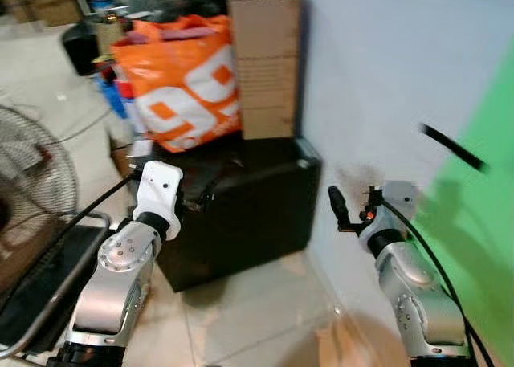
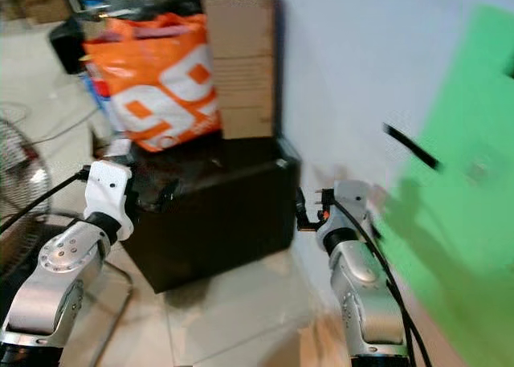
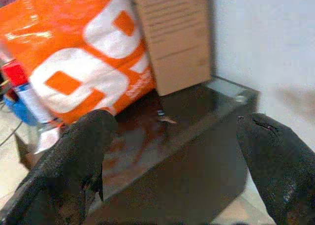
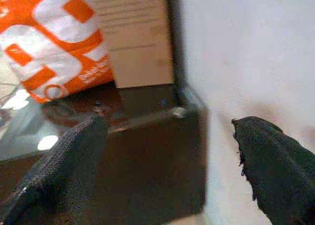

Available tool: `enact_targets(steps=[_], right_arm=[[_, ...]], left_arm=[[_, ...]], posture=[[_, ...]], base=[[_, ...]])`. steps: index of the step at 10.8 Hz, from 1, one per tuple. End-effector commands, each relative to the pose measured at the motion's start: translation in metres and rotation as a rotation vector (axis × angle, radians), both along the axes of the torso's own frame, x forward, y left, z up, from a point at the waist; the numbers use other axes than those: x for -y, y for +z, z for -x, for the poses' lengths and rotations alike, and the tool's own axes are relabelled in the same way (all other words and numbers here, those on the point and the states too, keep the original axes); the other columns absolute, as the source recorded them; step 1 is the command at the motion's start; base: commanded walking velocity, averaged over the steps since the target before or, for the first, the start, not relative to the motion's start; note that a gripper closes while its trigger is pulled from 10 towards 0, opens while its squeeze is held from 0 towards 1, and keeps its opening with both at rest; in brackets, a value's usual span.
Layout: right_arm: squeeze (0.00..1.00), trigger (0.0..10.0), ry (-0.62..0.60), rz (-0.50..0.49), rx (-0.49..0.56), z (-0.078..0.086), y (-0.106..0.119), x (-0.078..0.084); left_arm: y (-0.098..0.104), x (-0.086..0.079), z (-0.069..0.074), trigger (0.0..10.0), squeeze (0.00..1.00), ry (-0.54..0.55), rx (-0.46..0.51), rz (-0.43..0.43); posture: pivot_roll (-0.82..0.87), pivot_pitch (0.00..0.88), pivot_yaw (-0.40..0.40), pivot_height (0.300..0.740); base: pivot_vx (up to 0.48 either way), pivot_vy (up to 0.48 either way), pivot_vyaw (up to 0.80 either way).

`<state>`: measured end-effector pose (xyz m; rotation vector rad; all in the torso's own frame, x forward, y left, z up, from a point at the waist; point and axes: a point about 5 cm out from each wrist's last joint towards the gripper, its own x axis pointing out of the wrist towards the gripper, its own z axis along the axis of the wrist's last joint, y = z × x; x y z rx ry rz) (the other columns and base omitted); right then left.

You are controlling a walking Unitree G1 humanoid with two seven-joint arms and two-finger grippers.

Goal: Hang keys on a hook

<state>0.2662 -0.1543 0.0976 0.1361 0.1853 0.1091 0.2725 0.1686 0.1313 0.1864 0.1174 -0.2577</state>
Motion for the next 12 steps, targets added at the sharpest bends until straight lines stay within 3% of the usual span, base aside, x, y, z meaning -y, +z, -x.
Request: enact_targets(steps=[1, 12], right_arm=[[1.00, 10.0, 0.012, -0.003, 0.020, -0.0032, 0.0048, -0.0055], [1.00, 10.0, -0.001, 0.026, 0.033, -0.0088, 0.0080, -0.0009]], left_arm=[[0.0028, -0.0051, -0.0014, 10.0, 0.00, 0.023, 0.010, -0.012], [0.0046, -0.0059, -0.0079, 10.0, 0.00, 0.033, 0.018, -0.020]], posture=[[0.00, 0.000, 0.030, 0.740], [-0.01, 0.000, 0.026, 0.740]], base=[[0.307, 0.000, 0.00], [0.320, 0.000, 0.00]])
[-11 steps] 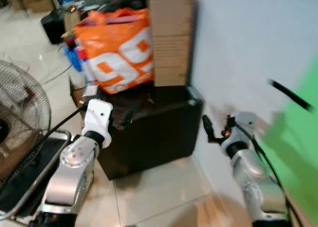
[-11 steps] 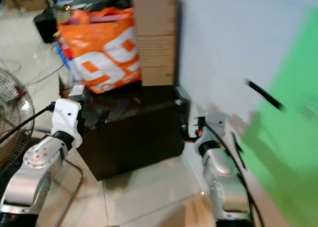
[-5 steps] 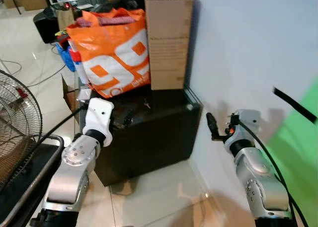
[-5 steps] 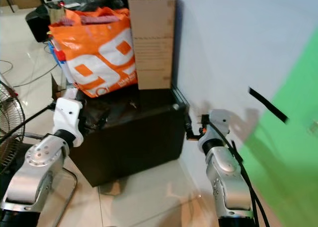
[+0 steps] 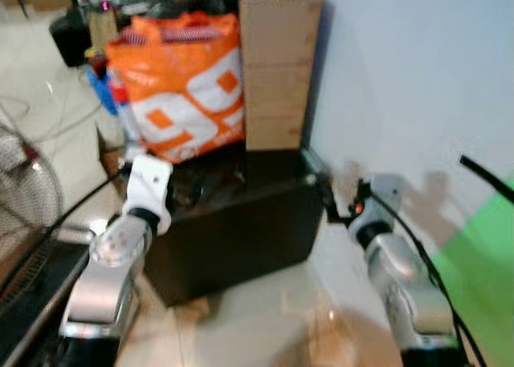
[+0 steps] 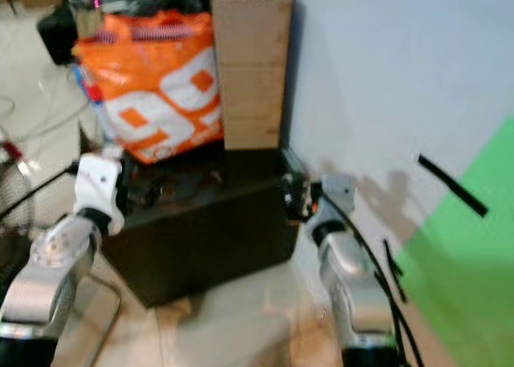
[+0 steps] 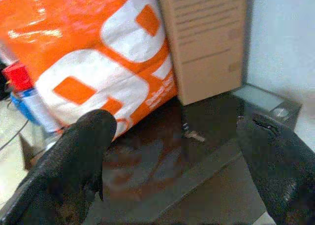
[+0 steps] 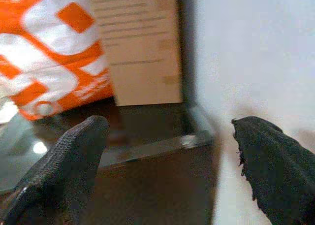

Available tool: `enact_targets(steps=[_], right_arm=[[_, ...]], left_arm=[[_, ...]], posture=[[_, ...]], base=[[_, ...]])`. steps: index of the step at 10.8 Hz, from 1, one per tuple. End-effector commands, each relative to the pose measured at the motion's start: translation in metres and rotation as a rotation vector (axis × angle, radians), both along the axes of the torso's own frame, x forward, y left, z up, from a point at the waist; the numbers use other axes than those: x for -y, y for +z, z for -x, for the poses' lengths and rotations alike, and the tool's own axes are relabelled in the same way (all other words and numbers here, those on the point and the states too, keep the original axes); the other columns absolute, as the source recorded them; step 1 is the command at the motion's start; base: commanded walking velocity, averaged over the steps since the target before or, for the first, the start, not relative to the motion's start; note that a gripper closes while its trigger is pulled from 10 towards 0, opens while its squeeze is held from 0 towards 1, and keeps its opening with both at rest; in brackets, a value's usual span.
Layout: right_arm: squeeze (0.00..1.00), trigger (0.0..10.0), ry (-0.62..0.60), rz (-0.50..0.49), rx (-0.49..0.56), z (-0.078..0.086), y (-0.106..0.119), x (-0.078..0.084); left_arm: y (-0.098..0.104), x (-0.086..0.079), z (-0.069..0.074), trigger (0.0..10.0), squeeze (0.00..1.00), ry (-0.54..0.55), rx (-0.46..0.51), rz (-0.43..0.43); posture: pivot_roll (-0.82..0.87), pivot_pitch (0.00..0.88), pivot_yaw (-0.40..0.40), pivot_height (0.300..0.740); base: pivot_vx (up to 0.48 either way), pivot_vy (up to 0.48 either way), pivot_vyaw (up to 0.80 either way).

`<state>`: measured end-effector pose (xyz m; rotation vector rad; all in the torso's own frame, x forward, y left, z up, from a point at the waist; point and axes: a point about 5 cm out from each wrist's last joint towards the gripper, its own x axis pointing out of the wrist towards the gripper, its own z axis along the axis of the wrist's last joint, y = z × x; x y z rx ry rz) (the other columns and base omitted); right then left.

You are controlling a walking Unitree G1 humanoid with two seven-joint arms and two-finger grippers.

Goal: Hang keys on a hook

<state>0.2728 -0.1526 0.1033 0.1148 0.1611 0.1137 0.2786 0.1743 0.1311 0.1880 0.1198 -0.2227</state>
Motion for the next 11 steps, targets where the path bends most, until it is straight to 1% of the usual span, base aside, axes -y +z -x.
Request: enact_targets(steps=[1, 3, 5, 6, 8, 11], right_arm=[[1.00, 10.0, 0.002, 0.018, 0.008, -0.0026, 0.0022, 0.0015], [1.00, 10.0, -0.010, 0.012, 0.010, -0.0025, 0.0033, 0.0041], [1.00, 10.0, -0.014, 0.023, 0.006, -0.0020, 0.0017, 0.0047], [1.00, 10.0, -0.028, 0.015, 0.008, -0.0007, 0.0030, 0.0067], [1.00, 10.0, -0.027, 0.023, 0.006, 0.0005, 0.0023, 0.0069], [1.00, 10.0, -0.027, 0.025, 0.006, 0.0002, 0.0023, 0.0076]], left_arm=[[0.0044, -0.0002, -0.0025, 10.0, 0.00, -0.002, 0.016, -0.015], [0.0041, 0.0008, -0.0035, 10.0, 0.00, -0.010, 0.015, -0.017], [0.0044, -0.0001, -0.0041, 10.0, 0.00, -0.012, 0.014, -0.011], [0.0045, 0.0029, -0.0059, 10.0, 0.00, -0.028, 0.015, -0.015], [0.0064, 0.0033, -0.0079, 10.0, 0.00, -0.024, 0.020, -0.005], [0.0071, 0.0048, -0.0087, 10.0, 0.00, -0.028, 0.022, -0.003]], posture=[[-0.02, 0.000, 0.034, 0.740], [-0.01, 0.000, 0.030, 0.740], [-0.03, 0.000, 0.045, 0.740], [-0.03, 0.000, 0.048, 0.740], [-0.05, 0.000, 0.059, 0.740], [-0.04, 0.000, 0.051, 0.740]], base=[[0.319, 0.000, 0.00], [0.321, 0.000, 0.00], [0.334, 0.000, 0.00], [0.322, 0.000, 0.00], [0.330, 0.000, 0.00], [0.331, 0.000, 0.00]])
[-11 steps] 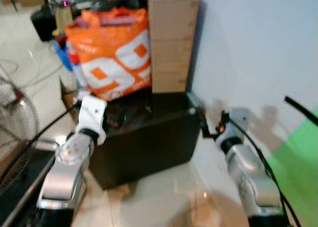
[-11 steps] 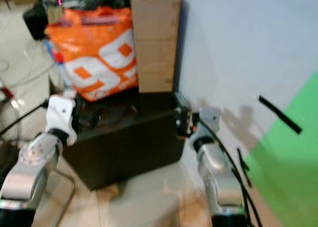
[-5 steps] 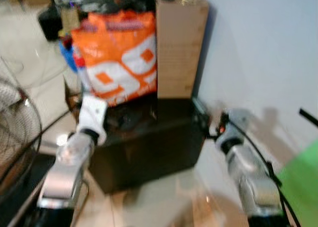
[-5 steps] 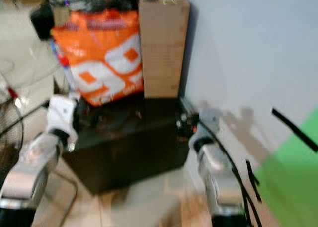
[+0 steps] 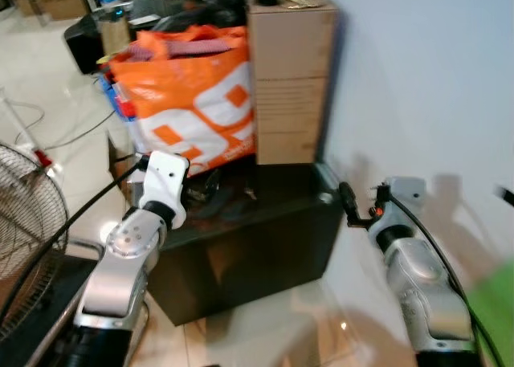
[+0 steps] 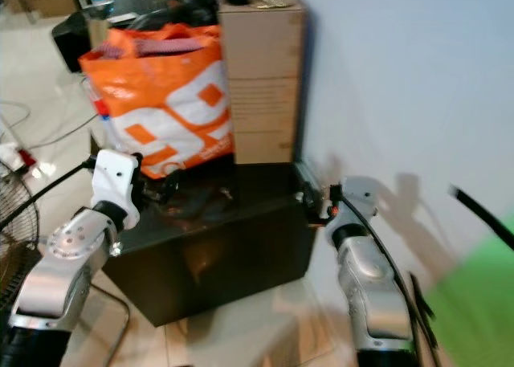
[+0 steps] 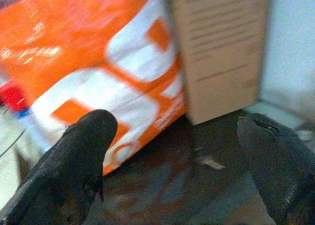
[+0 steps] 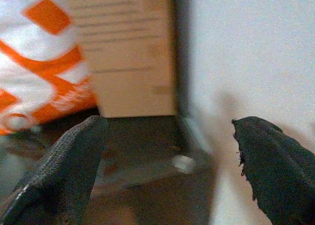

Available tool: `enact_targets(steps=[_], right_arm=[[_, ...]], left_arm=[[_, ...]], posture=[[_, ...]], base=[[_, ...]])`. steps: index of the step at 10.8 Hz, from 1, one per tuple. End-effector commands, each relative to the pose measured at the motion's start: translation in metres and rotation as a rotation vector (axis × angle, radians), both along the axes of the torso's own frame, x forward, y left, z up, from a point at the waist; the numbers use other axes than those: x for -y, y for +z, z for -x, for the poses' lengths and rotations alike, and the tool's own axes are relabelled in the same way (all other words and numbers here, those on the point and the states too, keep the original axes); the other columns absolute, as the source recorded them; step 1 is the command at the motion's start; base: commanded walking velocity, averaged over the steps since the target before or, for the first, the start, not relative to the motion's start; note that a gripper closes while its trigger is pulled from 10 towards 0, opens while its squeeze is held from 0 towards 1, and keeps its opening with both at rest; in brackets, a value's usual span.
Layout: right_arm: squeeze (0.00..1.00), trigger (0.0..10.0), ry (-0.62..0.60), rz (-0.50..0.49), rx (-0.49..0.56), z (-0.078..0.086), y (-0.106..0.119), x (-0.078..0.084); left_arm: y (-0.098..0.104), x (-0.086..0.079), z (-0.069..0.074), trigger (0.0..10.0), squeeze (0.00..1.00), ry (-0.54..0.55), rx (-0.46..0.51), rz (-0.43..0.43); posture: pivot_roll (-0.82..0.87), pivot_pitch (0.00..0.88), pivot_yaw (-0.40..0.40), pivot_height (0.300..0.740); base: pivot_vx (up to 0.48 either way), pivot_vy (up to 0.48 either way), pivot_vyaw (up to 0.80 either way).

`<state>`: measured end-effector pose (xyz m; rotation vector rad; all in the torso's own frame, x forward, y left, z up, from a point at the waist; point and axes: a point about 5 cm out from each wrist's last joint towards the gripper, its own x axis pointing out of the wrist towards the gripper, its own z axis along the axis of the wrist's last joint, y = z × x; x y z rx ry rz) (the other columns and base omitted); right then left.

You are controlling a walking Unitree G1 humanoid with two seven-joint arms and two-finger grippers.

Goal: Hang keys on a hook

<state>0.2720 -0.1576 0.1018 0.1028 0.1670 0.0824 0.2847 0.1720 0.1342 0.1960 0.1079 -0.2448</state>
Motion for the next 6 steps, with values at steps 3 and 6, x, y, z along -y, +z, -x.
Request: enact_targets(steps=[3, 6], right_arm=[[1.00, 10.0, -0.004, 0.003, 0.016, -0.0023, 0.0051, 0.0039], [1.00, 10.0, 0.011, 0.011, 0.023, -0.0053, 0.0075, 0.0030]], left_arm=[[0.0020, 0.0019, -0.0015, 10.0, 0.00, -0.008, 0.006, -0.002], [0.0012, 0.0010, -0.0018, 10.0, 0.00, 0.004, 0.008, 0.002]], posture=[[-0.03, 0.000, 0.040, 0.740], [-0.03, 0.000, 0.032, 0.740]], base=[[0.342, 0.000, 0.00], [0.353, 0.000, 0.00]])
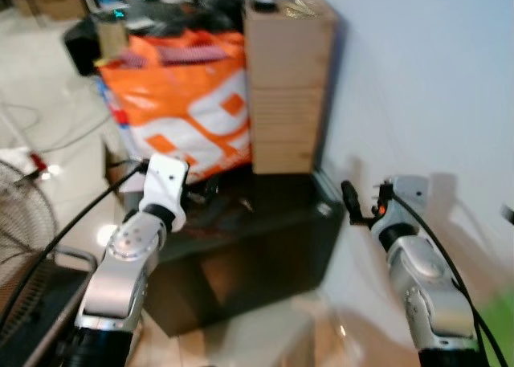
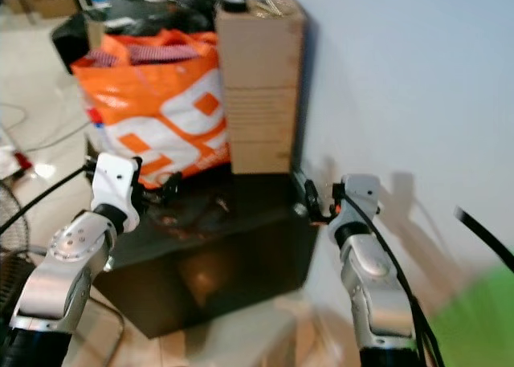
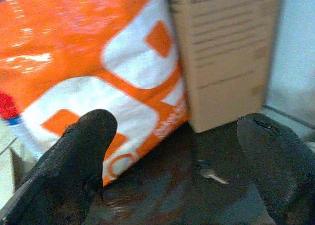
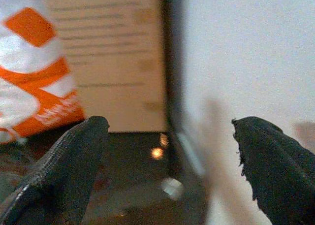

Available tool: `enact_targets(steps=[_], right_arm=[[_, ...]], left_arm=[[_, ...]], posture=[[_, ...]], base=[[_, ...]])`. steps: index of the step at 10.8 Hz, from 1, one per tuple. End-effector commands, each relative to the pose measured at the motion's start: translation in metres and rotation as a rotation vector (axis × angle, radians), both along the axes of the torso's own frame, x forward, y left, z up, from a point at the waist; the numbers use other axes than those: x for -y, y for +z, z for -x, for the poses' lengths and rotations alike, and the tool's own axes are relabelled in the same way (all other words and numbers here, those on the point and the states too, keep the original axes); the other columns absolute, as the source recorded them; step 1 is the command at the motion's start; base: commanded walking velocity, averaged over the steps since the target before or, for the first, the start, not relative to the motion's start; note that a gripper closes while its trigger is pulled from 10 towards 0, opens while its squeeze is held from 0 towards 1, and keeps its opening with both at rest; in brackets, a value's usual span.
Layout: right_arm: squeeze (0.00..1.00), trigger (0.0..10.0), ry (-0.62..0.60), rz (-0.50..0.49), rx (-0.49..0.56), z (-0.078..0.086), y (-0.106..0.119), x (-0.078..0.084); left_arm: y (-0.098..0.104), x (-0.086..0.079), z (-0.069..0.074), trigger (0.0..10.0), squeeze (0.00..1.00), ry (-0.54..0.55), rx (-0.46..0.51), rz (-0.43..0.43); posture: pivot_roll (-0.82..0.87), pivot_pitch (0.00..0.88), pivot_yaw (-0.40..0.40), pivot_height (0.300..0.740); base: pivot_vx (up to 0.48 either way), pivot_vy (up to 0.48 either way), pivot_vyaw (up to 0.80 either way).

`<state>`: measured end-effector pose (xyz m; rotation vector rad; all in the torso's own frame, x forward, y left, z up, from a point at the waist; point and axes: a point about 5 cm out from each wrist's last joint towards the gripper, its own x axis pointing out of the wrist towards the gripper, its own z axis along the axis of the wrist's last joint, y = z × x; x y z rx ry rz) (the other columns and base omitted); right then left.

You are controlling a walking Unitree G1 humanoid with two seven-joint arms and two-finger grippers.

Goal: Hang keys on a hook

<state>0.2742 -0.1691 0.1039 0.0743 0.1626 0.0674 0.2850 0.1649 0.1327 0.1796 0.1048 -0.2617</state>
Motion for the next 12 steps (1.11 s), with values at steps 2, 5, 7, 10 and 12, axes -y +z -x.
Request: enact_targets(steps=[2, 5, 7, 10, 12], right_arm=[[1.00, 10.0, 0.052, 0.002, 0.021, -0.0061, 0.0067, -0.0103], [1.00, 10.0, 0.062, 0.001, 0.019, -0.0087, 0.0066, -0.0106], [1.00, 10.0, 0.065, 0.003, 0.019, -0.0094, 0.0065, -0.0111], [1.00, 10.0, 0.057, 0.002, 0.015, -0.0074, 0.0050, -0.0103], [1.00, 10.0, 0.060, 0.029, -0.032, -0.0069, -0.0017, -0.0033]], left_arm=[[0.0010, -0.0051, 0.0013, 10.0, 0.00, 0.024, 0.006, -0.012], [0.0030, -0.0083, 0.0027, 10.0, 0.00, 0.036, 0.011, -0.008], [0.0016, -0.0079, 0.0025, 10.0, 0.00, 0.027, 0.006, -0.018], [0.0033, -0.0076, 0.0013, 10.0, 0.00, 0.017, 0.007, -0.025], [0.0003, -0.0075, 0.0032, 10.0, 0.00, 0.009, -0.006, -0.040]], posture=[[-0.02, 0.000, 0.013, 0.740], [-0.01, 0.000, 0.008, 0.740], [-0.01, 0.000, 0.012, 0.740], [-0.02, 0.000, 0.023, 0.740], [-0.02, 0.000, 0.021, 0.740]], base=[[0.356, 0.000, 0.27], [0.351, 0.000, 0.54], [0.351, 0.000, 0.54], [0.352, 0.000, 0.54], [0.332, 0.000, 0.00]])
